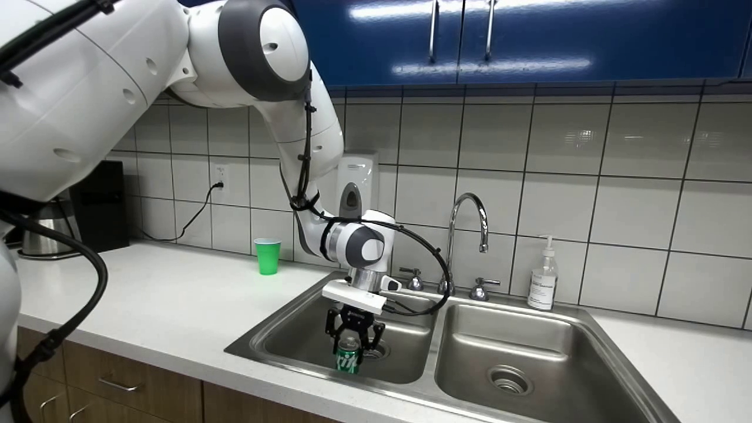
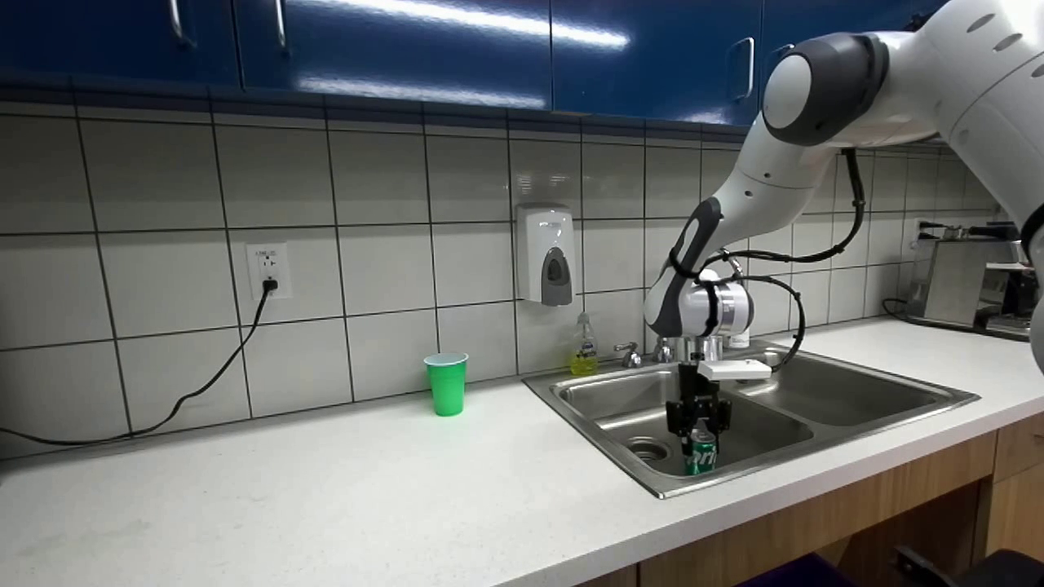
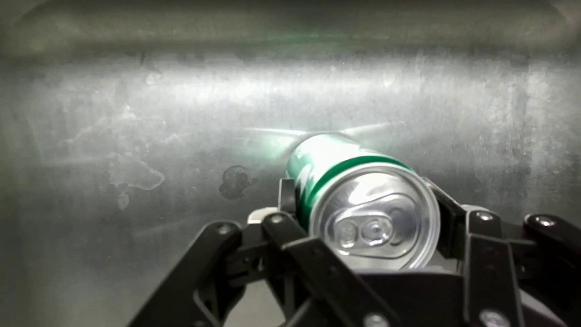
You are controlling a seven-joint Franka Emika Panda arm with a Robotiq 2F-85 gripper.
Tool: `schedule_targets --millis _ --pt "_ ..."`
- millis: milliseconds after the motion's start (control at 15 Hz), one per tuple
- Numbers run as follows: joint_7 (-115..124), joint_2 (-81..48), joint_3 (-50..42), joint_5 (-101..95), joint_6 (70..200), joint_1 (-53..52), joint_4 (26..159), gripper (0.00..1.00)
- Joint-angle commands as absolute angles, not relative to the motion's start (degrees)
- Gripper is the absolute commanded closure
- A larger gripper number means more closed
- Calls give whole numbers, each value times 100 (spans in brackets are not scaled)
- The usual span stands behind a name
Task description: Remove the green can from the sink and put it on the counter
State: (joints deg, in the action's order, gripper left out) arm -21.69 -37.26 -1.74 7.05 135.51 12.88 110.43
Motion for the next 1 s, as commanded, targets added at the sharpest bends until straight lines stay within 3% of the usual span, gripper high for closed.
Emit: schedule_targets --millis 0,933 --pt "-1999 -3163 -82 643 13429 1257 11392 60" --pt "-1456 -645 -96 495 13035 503 13041 60"
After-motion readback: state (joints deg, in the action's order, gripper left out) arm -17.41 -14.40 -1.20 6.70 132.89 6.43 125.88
